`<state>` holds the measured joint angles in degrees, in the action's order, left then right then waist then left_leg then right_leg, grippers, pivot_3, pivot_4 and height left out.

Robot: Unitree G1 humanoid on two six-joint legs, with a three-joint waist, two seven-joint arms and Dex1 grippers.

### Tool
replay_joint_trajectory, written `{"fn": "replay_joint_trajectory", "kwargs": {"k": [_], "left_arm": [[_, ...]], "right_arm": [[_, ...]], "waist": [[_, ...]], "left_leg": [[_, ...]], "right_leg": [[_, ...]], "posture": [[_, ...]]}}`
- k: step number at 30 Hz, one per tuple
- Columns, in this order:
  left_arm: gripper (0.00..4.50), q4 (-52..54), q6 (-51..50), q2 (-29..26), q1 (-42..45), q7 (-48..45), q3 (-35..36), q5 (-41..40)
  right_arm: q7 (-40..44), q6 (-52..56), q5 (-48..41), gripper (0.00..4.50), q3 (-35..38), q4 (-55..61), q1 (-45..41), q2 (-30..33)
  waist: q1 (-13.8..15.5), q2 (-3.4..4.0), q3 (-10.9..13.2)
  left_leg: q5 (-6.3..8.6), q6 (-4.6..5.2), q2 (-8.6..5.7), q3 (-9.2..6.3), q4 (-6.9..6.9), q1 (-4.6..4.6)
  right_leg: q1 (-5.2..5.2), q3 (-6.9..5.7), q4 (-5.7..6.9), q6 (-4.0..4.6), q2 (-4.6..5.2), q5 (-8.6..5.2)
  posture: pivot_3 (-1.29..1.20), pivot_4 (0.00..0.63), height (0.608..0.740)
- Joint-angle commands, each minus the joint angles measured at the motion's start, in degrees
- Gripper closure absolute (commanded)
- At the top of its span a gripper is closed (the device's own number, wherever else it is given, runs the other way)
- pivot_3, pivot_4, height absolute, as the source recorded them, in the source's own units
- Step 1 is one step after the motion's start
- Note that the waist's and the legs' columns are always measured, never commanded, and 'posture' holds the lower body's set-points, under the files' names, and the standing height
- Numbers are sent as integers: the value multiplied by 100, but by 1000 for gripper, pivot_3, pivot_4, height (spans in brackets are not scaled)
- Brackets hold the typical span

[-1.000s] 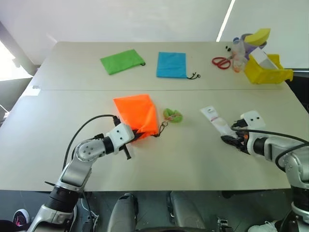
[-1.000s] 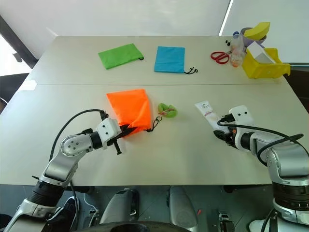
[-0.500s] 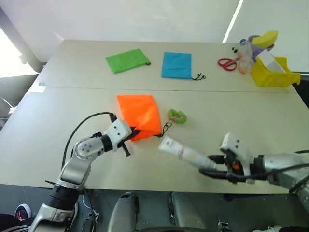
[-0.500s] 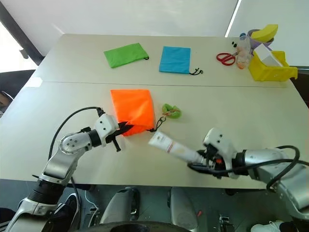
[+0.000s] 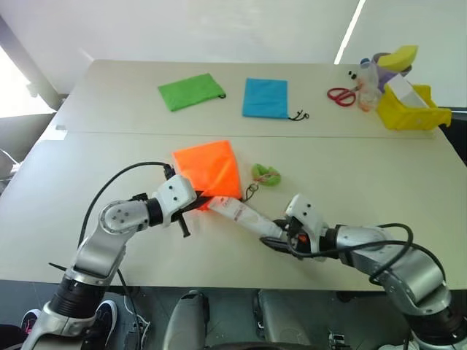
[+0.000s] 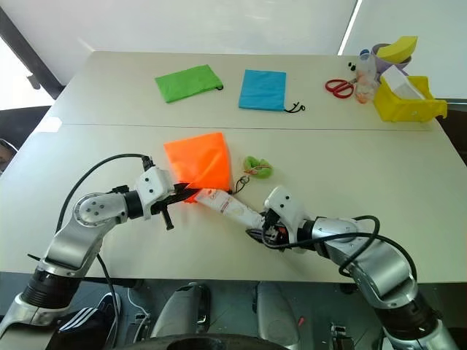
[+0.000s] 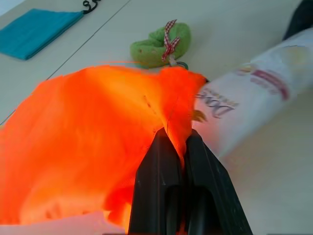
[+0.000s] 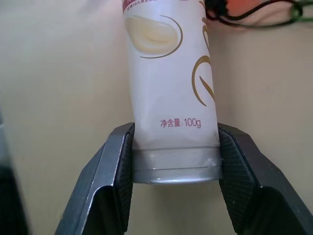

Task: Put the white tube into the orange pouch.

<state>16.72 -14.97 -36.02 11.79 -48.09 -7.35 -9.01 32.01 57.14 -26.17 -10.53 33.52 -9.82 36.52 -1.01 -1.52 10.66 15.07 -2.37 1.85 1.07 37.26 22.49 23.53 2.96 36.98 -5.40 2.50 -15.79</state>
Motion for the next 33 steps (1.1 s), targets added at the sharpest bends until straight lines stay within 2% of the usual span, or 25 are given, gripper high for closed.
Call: {"fn": "replay_joint_trajectory", "kwargs": {"k": [1, 6, 13, 21, 27, 31, 33], "left_arm": [[4500, 405, -151, -176, -102, -87, 213, -165], [4500, 393, -193, -266, -158, -1, 180, -61], [4500, 62, -11, 65, 226, 318, 214, 34], [4500, 222, -161, 131, 280, 157, 309, -254], [4500, 236, -201, 119, 338, 190, 377, -378], [4500, 234, -153, 116, 270, 216, 274, -309], [4500, 210, -85, 135, 279, 216, 145, -207]], "right_arm": [[-316, 13, 123, 2652, -62, -8, -223, -316], [-471, 210, 94, 2652, -201, -27, -473, -682], [-236, 539, 23, 2652, -446, 119, -633, -415], [-608, 241, 652, 2652, -817, -394, -1194, -661], [-343, -358, 1123, 2652, -952, -609, -1187, -149], [-266, -110, 704, 2652, -770, -468, -1243, -626], [-239, -122, 751, 2652, -916, -469, -1359, -786]], "waist": [[0, 0, 0], [-2, 0, 0], [15, 0, 0], [-11, 0, 0], [3, -1, 0], [-21, -1, 0], [-21, -1, 0]], "left_leg": [[0, 0, 0, 1, -2, 0], [0, 0, 2, 0, -2, 1], [0, 0, -1, 0, 2, 1], [0, 0, 4, -4, -4, 1], [0, 0, -4, 3, -1, 6], [0, 0, -1, 1, -2, 6], [0, 0, 5, -2, -4, 3]], "right_leg": [[2, 0, 1, 0, 0, 0], [2, 0, 1, 0, 0, 0], [0, -1, 2, -1, 2, 1], [10, -3, 14, -17, -7, 10], [6, -1, 4, -17, 9, 10], [9, -2, 5, -18, 1, 11], [12, -2, 16, -19, -9, 11]], "posture": [[0, 150, 740], [0, 150, 740], [0, 150, 740], [0, 150, 740], [0, 150, 740], [0, 150, 740], [0, 150, 740]]}}
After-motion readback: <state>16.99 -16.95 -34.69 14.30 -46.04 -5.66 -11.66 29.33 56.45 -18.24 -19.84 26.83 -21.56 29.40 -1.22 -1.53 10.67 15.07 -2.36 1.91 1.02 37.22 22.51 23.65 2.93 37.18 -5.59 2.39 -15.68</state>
